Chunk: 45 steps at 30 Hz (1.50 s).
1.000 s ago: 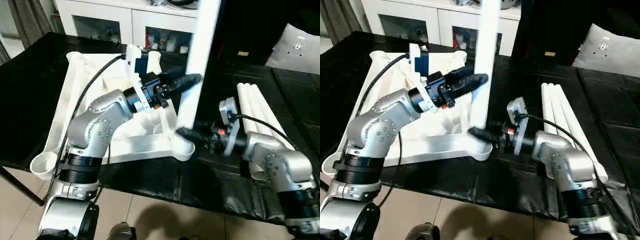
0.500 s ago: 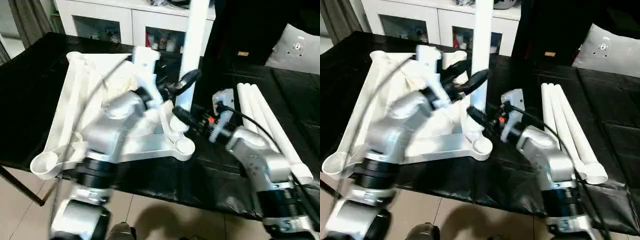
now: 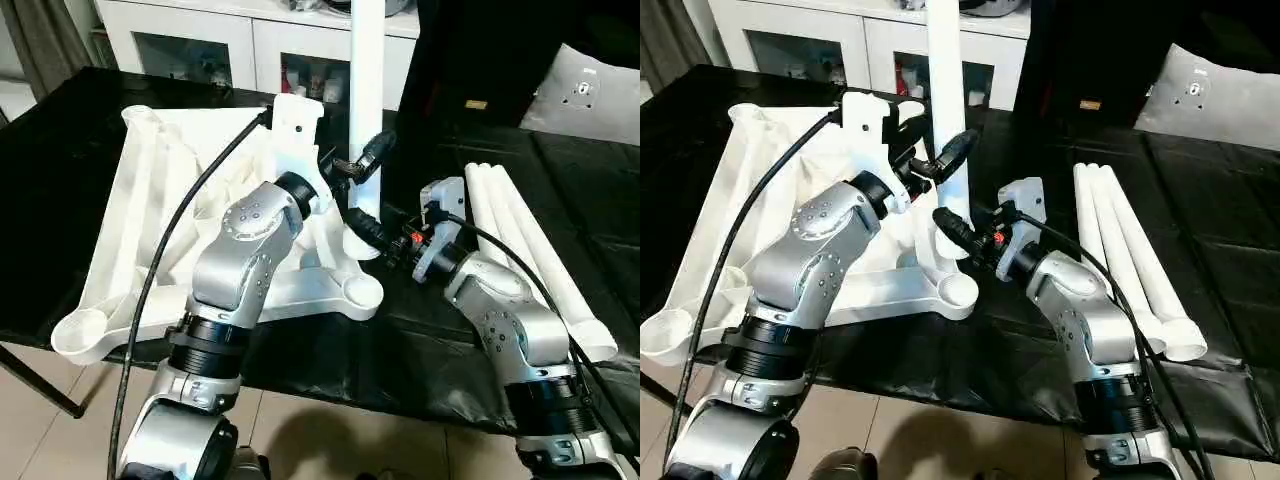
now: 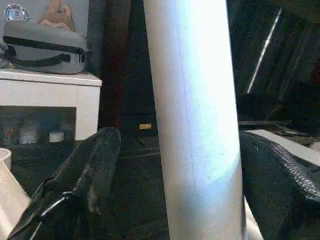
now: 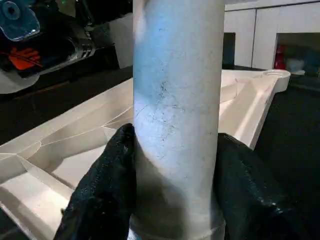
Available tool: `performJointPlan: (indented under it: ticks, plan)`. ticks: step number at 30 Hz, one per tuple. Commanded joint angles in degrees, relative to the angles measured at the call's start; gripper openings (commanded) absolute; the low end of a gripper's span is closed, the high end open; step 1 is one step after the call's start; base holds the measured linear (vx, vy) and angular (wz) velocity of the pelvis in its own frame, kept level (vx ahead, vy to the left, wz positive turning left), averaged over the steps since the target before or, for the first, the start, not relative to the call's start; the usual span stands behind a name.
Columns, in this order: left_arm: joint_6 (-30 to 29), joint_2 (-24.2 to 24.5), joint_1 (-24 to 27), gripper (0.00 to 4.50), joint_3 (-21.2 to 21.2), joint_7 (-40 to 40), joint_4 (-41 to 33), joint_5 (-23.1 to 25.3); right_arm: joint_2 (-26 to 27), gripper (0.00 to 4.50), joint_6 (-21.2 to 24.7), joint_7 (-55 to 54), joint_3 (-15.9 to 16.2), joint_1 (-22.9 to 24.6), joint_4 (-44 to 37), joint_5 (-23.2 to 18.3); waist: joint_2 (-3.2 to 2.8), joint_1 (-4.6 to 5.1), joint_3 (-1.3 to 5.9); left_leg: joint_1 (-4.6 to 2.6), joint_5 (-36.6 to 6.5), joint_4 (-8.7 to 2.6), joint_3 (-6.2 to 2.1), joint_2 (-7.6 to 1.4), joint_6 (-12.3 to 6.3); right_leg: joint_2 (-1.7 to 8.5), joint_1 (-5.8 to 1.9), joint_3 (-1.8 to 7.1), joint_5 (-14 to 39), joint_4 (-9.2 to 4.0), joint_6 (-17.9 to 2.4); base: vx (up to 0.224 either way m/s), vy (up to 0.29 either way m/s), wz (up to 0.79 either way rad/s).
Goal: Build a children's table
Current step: Insert table leg to table base
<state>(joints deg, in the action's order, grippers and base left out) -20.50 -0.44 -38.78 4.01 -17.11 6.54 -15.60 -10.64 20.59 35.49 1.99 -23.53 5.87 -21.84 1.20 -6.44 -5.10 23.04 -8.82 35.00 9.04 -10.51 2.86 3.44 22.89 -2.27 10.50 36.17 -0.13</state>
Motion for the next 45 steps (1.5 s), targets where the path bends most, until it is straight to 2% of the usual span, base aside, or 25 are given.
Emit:
performJointPlan:
  ticks: [1, 9, 11, 19, 25, 26, 27, 28, 30, 32, 34, 36, 39, 45]
  plan:
    - [-0.4, -0.3, 0.4, 3.48, -1.1, 0.4, 0.5, -0.4, -0.1, 1.91, -1.4, 0.6, -0.1, -0.9, 0.4, 0.5, 0.05, 0.04, 5.50, -1.37, -11.2, -3.99, -0.26, -2.08, 0.70, 4.18, -2.76, 2.01, 9.9, -4.44, -10.6, 0.000, 0.000, 0.00]
    - [-0.7, -0.5, 0.7, 3.48, -0.6, -1.1, 0.0, -1.2, -0.2, 1.91, -2.1, 0.7, 0.1, -0.7, 0.8, 0.9, -0.07, 0.09, 5.46, -1.44, -11.8, -4.03, -0.28, -2.09, 0.71, 4.14, -2.70, 2.02, 10.3, -4.53, -10.6, 0.000, 0.000, 0.00]
    - [-0.7, -0.4, 0.7, 3.48, -0.7, -1.2, 0.2, -1.2, -0.3, 1.91, -2.3, 0.8, 0.0, -0.6, 0.9, 1.0, -0.26, 0.05, 5.47, -1.45, -11.9, -4.02, -0.30, -2.08, 0.76, 4.16, -2.71, 2.04, 10.2, -4.53, -10.6, 0.000, 0.000, 0.00]
    - [-1.3, -0.5, 0.8, 3.48, -1.0, -1.9, 0.0, -1.8, -0.3, 1.91, -2.8, 1.0, 0.1, -0.5, 1.4, 1.2, -0.16, 0.05, 5.49, -1.46, -12.0, -4.03, -0.28, -2.10, 0.66, 4.19, -2.75, 2.04, 9.9, -4.49, -10.8, 0.000, 0.000, 0.00]
    - [-2.4, -0.6, 1.5, 3.50, -0.9, -5.8, -1.1, -4.6, -0.2, 1.91, -3.3, 1.1, 0.2, -0.5, 2.1, 1.5, -0.21, 0.01, 5.49, -1.42, -12.1, -4.04, -0.26, -2.08, 0.74, 4.19, -2.74, 2.04, 9.5, -4.43, -11.3, 0.000, 0.000, 0.00]
    - [-2.7, -0.2, 1.8, 3.31, -0.6, -7.1, -1.6, -5.2, -0.2, 1.91, -3.4, 1.2, 0.3, -0.5, 2.2, 1.7, -0.23, 0.00, 5.49, -1.45, -12.1, -4.06, -0.27, -2.07, 0.74, 4.19, -2.73, 2.02, 9.5, -4.43, -11.4, 0.000, 0.000, 0.00]
    - [-3.1, -0.1, 2.1, 3.31, -0.5, -8.2, -2.3, -6.1, -0.2, 1.91, -3.6, 1.3, 0.3, -0.4, 2.2, 1.8, -0.25, 0.03, 5.46, -1.42, -12.2, -4.11, -0.31, -2.12, 0.76, 4.17, -2.73, 2.01, 9.6, -4.39, -11.4, 0.000, 0.000, 0.00]
    - [-3.6, 0.0, 2.4, 3.02, -0.5, -9.2, -2.9, -7.0, -0.2, 1.91, -3.7, 1.3, 0.3, -0.4, 2.3, 1.9, -0.41, 0.02, 5.47, -1.47, -12.4, -4.11, -0.32, -2.13, 0.84, 4.17, -2.69, 2.01, 9.7, -4.41, -11.4, 0.000, 0.000, 0.00]
    - [-5.6, -0.2, 3.0, 3.01, -1.1, -11.5, -4.7, -10.6, -0.1, 1.91, -3.8, 1.3, 0.3, -0.3, 2.4, 1.9, -0.38, 0.05, 5.43, -1.52, -12.9, -4.12, -0.27, -2.13, 0.96, 4.13, -2.65, 2.02, 9.9, -4.39, -11.6, 0.000, 0.000, 0.00]
    - [-6.7, 0.0, 3.3, 2.93, -1.3, -12.7, -5.5, -12.3, 0.0, 1.91, -3.9, 1.2, 0.3, -0.3, 2.5, 1.9, -0.47, 0.07, 5.41, -1.57, -13.5, -4.13, -0.26, -2.13, 1.15, 4.13, -2.63, 2.03, 10.2, -4.43, -11.9, 0.000, 0.000, 0.00]
    - [-6.8, 0.3, 3.4, 2.55, -1.1, -13.0, -5.4, -12.0, 0.0, 1.91, -4.0, 1.2, 0.3, -0.2, 2.5, 2.0, -0.62, 0.05, 5.38, -1.63, -13.8, -4.17, -0.29, -2.17, 1.10, 4.06, -2.56, 2.05, 10.4, -4.49, -11.7, 0.000, 0.000, 0.00]
    - [-6.8, 0.4, 3.5, 2.55, -1.0, -13.1, -5.3, -11.7, 0.0, 1.91, -4.1, 1.2, 0.4, -0.1, 2.5, 2.1, -0.55, 0.11, 5.34, -1.60, -14.1, -4.24, -0.30, -2.11, 1.16, 4.01, -2.64, 2.05, 10.7, -4.52, -11.3, 0.000, 0.000, 0.00]
    - [-7.0, 0.5, 3.3, 2.21, -1.1, -13.0, -5.0, -11.6, -0.1, 1.91, -4.3, 1.5, 0.5, 0.1, 2.5, 2.4, -0.63, 0.19, 5.34, -1.63, -14.3, -4.28, -0.35, -2.13, 1.44, 4.02, -2.60, 2.04, 11.5, -4.61, -10.8, 0.000, 0.000, 0.00]
    - [-7.7, 1.3, 3.2, 2.04, -0.5, -12.9, -5.0, -11.1, -0.2, 1.91, -4.6, 1.6, 0.7, 0.0, 2.7, 2.6, -0.61, 0.13, 5.42, -1.52, -13.5, -4.19, -0.27, -2.04, 1.01, 4.05, -2.64, 2.08, 11.6, -4.60, -10.7, 0.000, 0.000, 0.00]
